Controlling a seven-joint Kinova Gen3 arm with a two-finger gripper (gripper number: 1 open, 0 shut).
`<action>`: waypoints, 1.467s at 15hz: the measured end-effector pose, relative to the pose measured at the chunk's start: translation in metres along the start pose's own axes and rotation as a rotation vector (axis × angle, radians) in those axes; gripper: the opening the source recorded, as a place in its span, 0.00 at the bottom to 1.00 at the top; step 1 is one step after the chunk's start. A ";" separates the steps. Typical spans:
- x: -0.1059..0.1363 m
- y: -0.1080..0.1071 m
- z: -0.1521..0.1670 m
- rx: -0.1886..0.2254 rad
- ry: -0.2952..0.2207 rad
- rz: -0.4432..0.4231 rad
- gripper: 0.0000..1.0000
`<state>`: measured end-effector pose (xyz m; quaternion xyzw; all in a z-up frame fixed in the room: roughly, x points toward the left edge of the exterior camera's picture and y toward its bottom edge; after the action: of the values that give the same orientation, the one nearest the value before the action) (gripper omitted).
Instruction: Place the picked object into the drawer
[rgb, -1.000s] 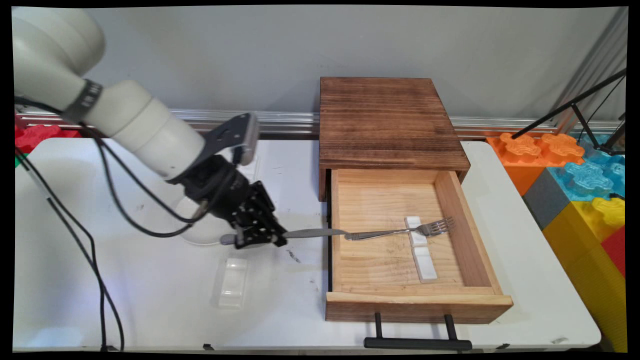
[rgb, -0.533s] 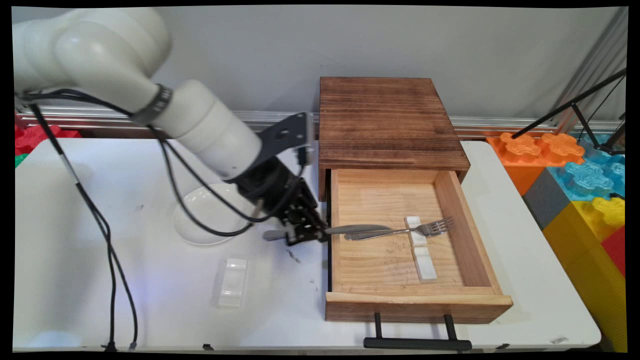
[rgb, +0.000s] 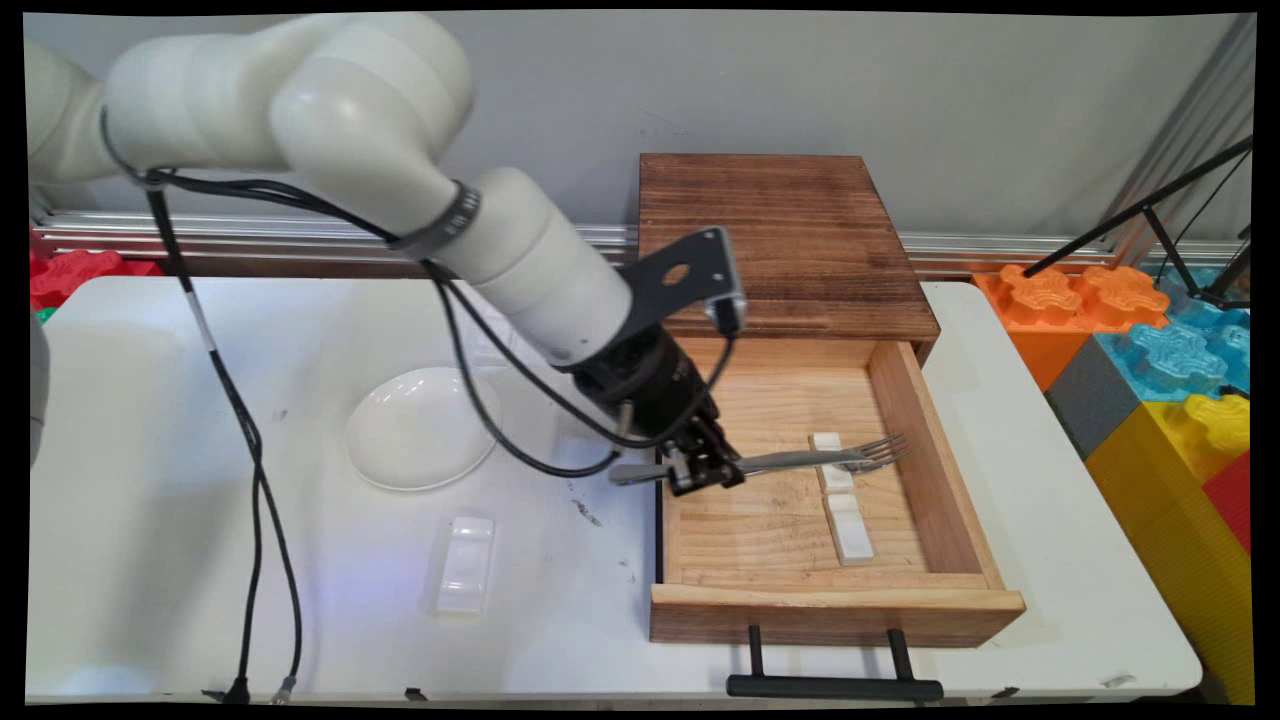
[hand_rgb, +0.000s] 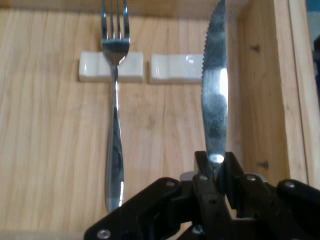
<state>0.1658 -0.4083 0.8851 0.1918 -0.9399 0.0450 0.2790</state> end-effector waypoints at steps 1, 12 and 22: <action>0.005 0.000 0.005 0.001 0.003 -0.001 0.00; 0.040 0.000 0.054 0.011 0.042 -0.011 0.00; 0.034 -0.001 0.087 0.010 0.036 -0.032 0.00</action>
<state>0.0953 -0.4371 0.8301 0.2074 -0.9312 0.0484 0.2958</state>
